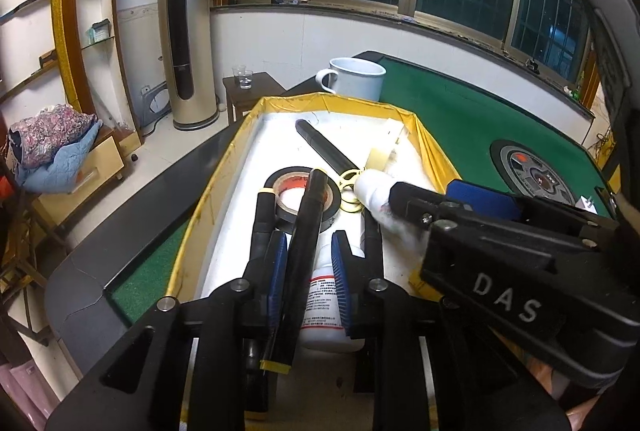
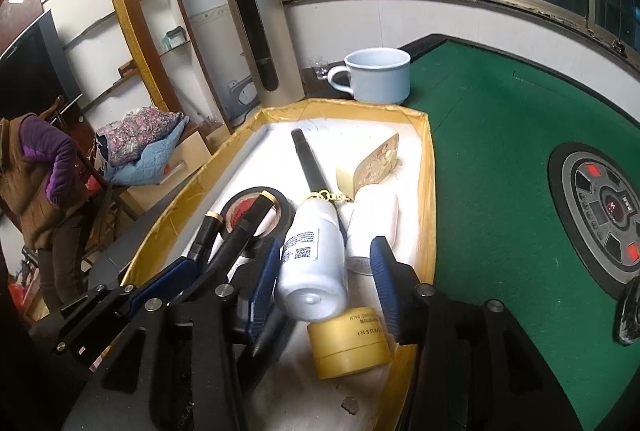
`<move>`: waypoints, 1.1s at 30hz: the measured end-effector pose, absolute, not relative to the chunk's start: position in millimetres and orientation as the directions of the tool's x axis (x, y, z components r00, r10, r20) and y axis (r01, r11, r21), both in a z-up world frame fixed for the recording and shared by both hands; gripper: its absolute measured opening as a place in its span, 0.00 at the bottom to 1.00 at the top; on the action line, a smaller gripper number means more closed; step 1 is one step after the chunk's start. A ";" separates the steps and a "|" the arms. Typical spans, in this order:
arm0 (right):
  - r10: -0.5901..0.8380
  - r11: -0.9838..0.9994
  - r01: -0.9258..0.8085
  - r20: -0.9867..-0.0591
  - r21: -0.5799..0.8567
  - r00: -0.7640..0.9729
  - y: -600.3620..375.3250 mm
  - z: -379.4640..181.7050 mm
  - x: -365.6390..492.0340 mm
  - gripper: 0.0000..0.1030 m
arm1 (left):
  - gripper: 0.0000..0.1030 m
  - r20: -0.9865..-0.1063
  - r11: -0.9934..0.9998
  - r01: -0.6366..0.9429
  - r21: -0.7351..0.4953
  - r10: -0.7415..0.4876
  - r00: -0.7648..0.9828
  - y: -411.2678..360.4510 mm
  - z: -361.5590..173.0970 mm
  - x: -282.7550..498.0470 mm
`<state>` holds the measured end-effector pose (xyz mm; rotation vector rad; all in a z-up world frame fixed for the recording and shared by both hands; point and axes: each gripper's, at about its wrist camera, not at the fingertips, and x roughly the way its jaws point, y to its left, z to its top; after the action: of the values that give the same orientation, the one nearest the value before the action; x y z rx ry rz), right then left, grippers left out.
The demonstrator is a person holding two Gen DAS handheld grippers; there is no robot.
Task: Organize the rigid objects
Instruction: 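Lower the marker and white bottle into the tray and open both tools, then move both open tools back over the items on the table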
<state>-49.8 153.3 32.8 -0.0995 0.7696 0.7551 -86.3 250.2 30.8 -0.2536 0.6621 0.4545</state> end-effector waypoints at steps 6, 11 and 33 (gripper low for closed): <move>0.606 0.724 -0.664 -0.635 0.190 0.479 144.4 43.8 -58.5 0.43 | 0.20 -0.630 0.870 -0.486 -0.087 0.330 0.703 243.6 42.2 -93.5; 0.609 0.726 -0.661 -0.625 0.191 0.489 131.9 49.3 -60.0 0.44 | 0.20 -0.620 0.874 -0.478 -0.085 0.329 0.712 232.9 51.7 -96.5; 0.463 0.886 -0.400 -0.522 0.237 0.716 -147.6 66.7 -33.2 0.52 | 0.20 -0.732 0.965 0.191 -0.180 -0.261 0.629 41.5 49.2 -42.1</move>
<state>-33.2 -147.6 66.7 0.1100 0.6071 0.4784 -42.1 41.5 49.2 -0.0880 0.8523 -0.2597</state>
